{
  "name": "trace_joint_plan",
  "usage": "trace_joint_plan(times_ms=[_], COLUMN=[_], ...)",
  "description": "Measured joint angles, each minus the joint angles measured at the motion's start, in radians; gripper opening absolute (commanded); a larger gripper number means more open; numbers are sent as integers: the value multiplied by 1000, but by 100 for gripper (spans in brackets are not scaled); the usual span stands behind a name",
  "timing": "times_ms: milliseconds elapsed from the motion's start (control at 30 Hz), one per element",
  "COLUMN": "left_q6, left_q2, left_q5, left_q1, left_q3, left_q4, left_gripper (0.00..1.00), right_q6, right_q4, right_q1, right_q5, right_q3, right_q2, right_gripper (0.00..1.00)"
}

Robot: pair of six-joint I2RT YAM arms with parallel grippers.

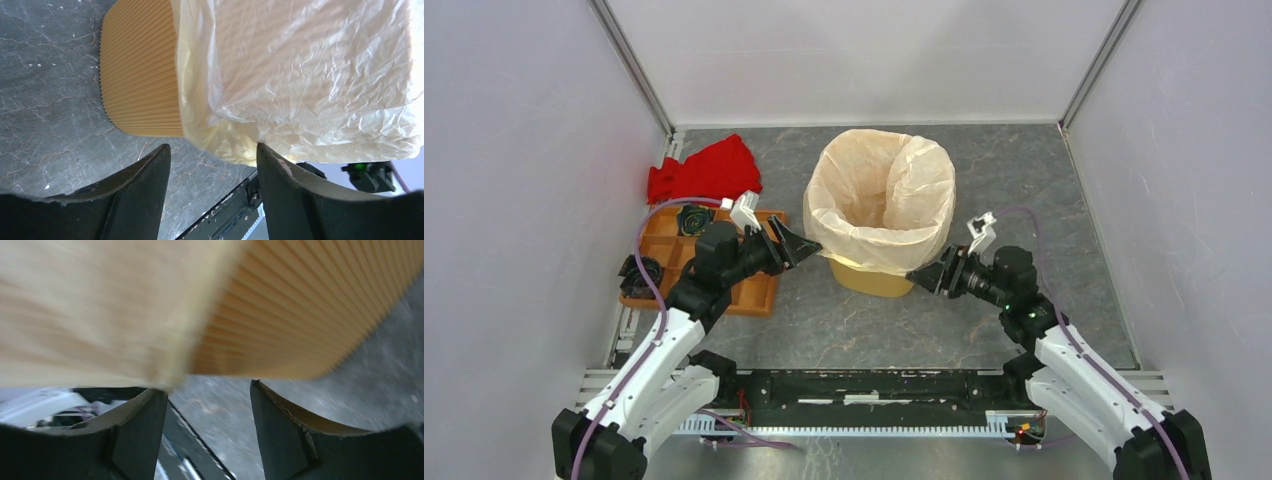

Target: Put the trash bags into the trash bin

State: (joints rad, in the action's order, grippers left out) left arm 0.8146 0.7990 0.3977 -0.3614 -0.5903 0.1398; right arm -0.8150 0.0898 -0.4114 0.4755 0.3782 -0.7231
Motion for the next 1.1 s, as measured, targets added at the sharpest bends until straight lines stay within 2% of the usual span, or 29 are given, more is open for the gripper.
trace_joint_plan(times_ms=[133, 267, 467, 567, 633, 700, 767, 833, 933, 1100], left_q6=[-1, -14, -116, -165, -178, -179, -157, -126, -10, 84], left_q2=[0, 0, 15, 89, 148, 201, 283, 333, 435, 473], left_q5=[0, -5, -121, -137, -119, -81, 11, 54, 181, 286], left_q1=[0, 0, 6, 55, 121, 211, 307, 374, 397, 356], left_q3=[0, -4, -111, -216, -265, -282, -287, -288, -284, -270], left_q4=[0, 27, 193, 233, 227, 203, 135, 85, -113, -330], left_gripper=[72, 73, 73, 73, 76, 81, 83, 84, 85, 85], right_q6=[78, 215, 370, 414, 446, 470, 480, 471, 417, 254], right_q4=[-64, -288, -546, -576, -570, -547, -510, -468, -359, -46], right_q1=[-37, -40, -40, -23, 46, 190, 391, 528, 597, 589], right_q5=[-69, -169, -375, -484, -507, -469, -361, -246, -59, 184], right_q3=[-106, -90, 182, 312, 372, 399, 402, 397, 383, 303], right_q2=[-21, 13, 100, 85, 43, -18, -84, -145, -185, -191], right_gripper=[70, 73, 76, 76, 76, 76, 78, 82, 85, 83])
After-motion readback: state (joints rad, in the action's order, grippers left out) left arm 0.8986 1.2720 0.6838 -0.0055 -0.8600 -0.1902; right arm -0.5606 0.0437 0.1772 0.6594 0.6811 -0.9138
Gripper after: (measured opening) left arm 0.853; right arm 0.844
